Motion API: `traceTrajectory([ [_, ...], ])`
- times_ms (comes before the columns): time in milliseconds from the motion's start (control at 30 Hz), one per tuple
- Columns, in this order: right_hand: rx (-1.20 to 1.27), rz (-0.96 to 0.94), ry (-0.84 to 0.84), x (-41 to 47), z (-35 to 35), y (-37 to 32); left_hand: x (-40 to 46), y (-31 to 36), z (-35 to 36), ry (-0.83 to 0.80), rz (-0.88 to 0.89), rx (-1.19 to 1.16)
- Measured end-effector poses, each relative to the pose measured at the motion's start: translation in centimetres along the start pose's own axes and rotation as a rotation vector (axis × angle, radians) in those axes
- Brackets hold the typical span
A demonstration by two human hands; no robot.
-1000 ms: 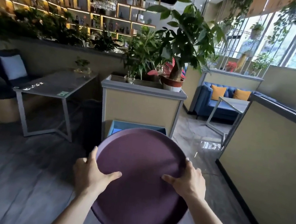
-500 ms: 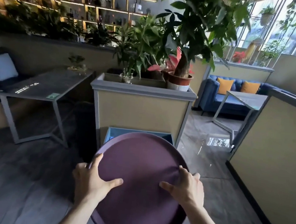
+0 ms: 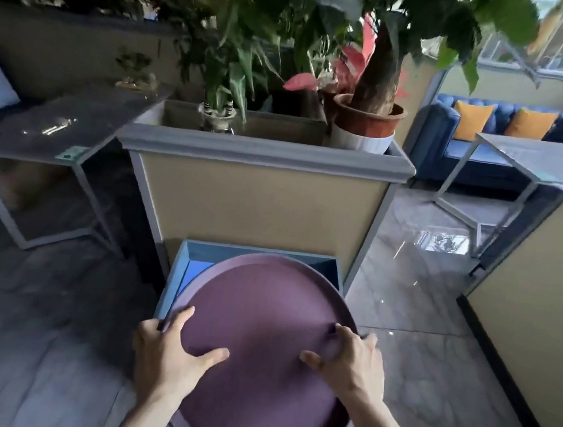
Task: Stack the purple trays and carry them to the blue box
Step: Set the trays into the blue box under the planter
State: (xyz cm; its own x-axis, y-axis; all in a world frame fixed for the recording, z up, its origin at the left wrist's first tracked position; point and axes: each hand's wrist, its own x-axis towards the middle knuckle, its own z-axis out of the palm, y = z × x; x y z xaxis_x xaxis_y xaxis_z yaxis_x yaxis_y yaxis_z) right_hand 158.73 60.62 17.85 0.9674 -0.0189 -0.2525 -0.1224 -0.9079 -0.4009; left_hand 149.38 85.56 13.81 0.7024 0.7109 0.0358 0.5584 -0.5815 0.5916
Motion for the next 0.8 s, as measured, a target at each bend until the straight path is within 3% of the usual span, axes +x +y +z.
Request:
traceTrajectory([
  [333, -0.08, 0.042, -0.073, 8.4, 4.7, 0.0, 5.5, -0.8, 7.2, -0.116, -0.067, 0.028],
  [800, -0.144, 0.07, -0.158, 16.4, 12.4, -2.4, 12.2, -4.7, 14.0, -0.132, -0.099, 0.052],
])
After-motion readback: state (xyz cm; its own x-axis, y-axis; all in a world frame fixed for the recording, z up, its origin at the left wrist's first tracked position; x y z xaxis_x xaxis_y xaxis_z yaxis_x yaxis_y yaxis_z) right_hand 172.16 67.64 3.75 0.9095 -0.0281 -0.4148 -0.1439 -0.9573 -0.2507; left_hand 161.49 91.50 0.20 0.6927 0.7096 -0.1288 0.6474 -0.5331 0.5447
